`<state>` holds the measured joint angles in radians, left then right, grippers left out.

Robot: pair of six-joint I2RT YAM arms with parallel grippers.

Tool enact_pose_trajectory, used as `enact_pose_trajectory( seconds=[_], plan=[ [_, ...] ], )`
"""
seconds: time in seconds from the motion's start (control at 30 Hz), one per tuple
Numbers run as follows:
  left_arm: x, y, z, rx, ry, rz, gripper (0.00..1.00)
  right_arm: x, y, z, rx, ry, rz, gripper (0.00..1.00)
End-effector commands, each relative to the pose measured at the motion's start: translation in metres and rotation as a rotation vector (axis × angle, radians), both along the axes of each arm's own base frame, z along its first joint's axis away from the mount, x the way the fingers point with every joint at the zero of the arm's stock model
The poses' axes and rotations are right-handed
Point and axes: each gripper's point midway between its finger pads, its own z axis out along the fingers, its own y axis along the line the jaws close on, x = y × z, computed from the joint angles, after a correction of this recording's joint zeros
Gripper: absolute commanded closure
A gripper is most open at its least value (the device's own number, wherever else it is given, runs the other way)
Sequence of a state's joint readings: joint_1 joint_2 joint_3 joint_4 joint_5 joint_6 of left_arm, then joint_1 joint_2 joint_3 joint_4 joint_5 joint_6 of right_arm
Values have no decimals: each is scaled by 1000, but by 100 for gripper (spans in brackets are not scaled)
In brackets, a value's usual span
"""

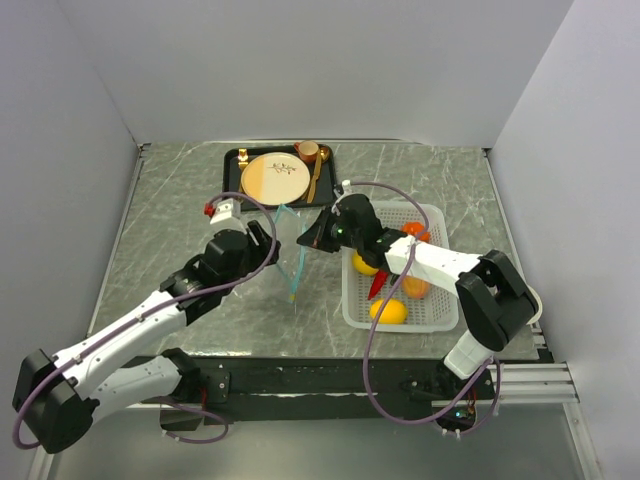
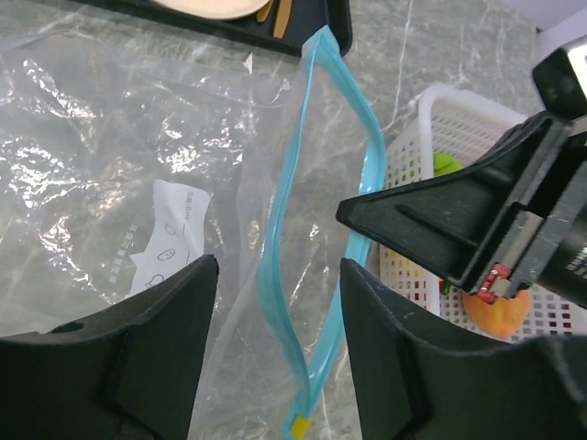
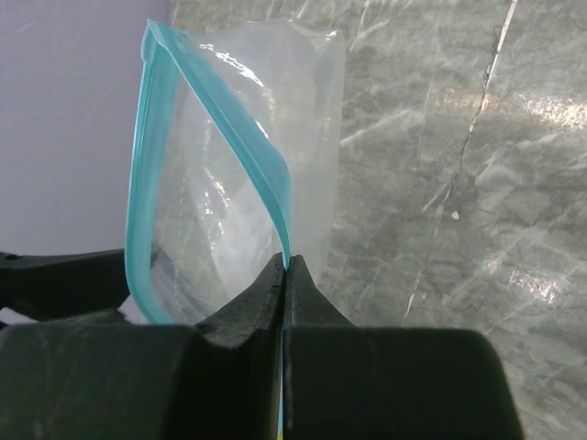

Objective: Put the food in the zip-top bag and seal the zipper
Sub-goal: Pick up the zipper food storage bag at the center of the board.

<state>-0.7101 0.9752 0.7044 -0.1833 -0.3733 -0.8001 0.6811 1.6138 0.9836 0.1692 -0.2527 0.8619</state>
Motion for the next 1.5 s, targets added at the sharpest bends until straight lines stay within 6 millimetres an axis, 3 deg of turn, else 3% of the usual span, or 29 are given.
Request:
enact_pose_trajectory(
  seconds=[0.0, 0.1, 0.2, 0.6, 0.7, 0.93, 1.03, 1.1, 1.13, 1.33, 1.47],
  plan=[
    [7, 2, 9, -3, -29, 23, 41, 7, 10, 15, 19, -42, 17, 100],
    [7, 4, -14, 54, 38, 41, 50, 7, 11, 15, 16, -42, 22, 100],
    [8, 2, -25, 57, 52, 39, 53, 7, 12, 16, 13, -43, 27, 100],
    [16, 11, 5, 55, -18, 89, 56, 8, 10, 2, -32, -22, 28, 100],
    [15, 14, 10, 50, -30, 99, 63, 9, 9, -2, -60, -24, 27, 100],
    [16, 12, 10, 62, -24, 87, 94, 9, 16, -2, -59, -20, 55, 100],
    [16, 11, 7, 68, -13, 85, 99, 9, 16, -2, -62, -23, 57, 100],
    [16, 10, 7, 66, -11, 83, 94, 9, 15, 0, -62, -28, 57, 100],
    [16, 10, 7, 63, -13, 82, 74, 9, 15, -1, -64, -27, 56, 100],
    [13, 9, 14, 44, -32, 67, 31, 9, 17, 0, -65, -28, 63, 100],
    [13, 7, 12, 46, -30, 51, 30, 8, 17, 1, -60, -28, 68, 100]
  ],
)
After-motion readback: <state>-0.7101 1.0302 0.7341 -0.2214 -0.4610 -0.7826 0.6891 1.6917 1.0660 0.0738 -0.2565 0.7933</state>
